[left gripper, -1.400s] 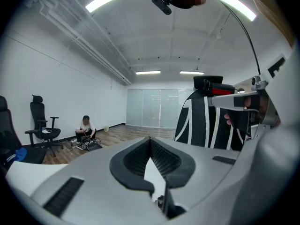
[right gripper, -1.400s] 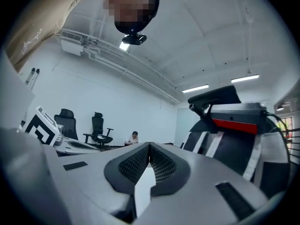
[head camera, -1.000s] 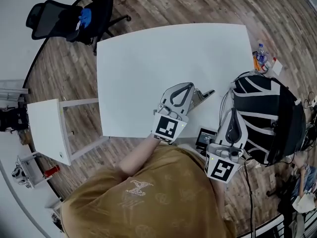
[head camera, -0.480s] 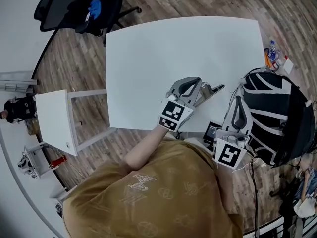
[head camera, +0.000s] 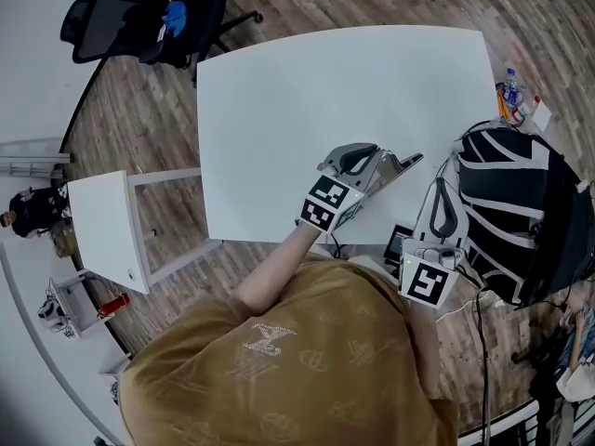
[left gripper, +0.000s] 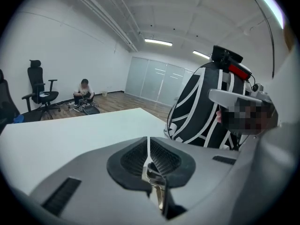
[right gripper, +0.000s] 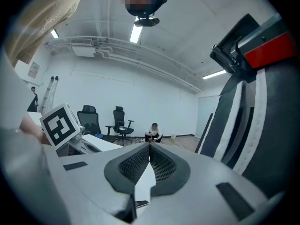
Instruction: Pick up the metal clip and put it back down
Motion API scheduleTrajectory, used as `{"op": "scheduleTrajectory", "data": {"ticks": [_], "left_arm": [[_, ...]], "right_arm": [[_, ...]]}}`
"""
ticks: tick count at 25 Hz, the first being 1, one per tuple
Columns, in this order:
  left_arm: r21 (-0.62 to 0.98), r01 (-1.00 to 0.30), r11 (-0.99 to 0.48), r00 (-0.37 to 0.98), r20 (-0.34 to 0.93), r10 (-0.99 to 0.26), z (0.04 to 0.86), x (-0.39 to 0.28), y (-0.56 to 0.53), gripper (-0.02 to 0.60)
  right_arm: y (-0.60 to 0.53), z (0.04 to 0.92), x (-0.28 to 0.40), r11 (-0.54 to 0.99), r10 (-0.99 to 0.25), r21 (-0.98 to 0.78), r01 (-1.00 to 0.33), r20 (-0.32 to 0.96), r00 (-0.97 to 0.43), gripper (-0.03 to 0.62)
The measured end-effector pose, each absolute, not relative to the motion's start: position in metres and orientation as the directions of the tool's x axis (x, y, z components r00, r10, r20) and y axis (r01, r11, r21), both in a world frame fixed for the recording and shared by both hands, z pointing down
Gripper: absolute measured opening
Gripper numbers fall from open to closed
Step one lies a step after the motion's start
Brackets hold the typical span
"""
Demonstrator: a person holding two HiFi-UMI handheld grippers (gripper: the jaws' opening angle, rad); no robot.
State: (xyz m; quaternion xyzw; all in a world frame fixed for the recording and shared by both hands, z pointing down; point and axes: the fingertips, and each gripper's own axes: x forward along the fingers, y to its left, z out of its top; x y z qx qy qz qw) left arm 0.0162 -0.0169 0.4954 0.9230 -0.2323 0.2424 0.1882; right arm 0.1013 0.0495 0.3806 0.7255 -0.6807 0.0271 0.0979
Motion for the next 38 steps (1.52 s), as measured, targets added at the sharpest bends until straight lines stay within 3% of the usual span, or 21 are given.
{"op": "scheduleTrajectory", "data": {"ticks": [6, 11, 21, 38], "left_arm": [[0.276, -0.516, -0.811, 0.758, 0.588, -0.282, 0.522, 0.012, -0.013, 0.006], [0.343, -0.502, -0.794, 0.752, 0.626, -0.205, 0.542, 0.014, -0.008, 0.055], [0.315, -0.498, -0.808, 0.709, 0.684, -0.171, 0.567, 0.011, -0.007, 0.057], [0.392, -0.448, -0.803, 0.687, 0.726, -0.028, 0.600, 0.020, 0.004, 0.126]], "right_arm": [[0.047, 0.392, 0.098, -0.044, -0.977, 0.105, -0.994, 0.203, 0.064, 0.006], [0.043, 0.407, 0.094, -0.024, -0.969, 0.114, -0.993, 0.241, 0.051, 0.006], [0.035, 0.459, 0.093, -0.014, -0.937, 0.048, -0.999, 0.347, 0.030, 0.006], [0.040, 0.520, 0.080, 0.035, -0.866, -0.023, -0.999, 0.498, -0.041, 0.006]]}}
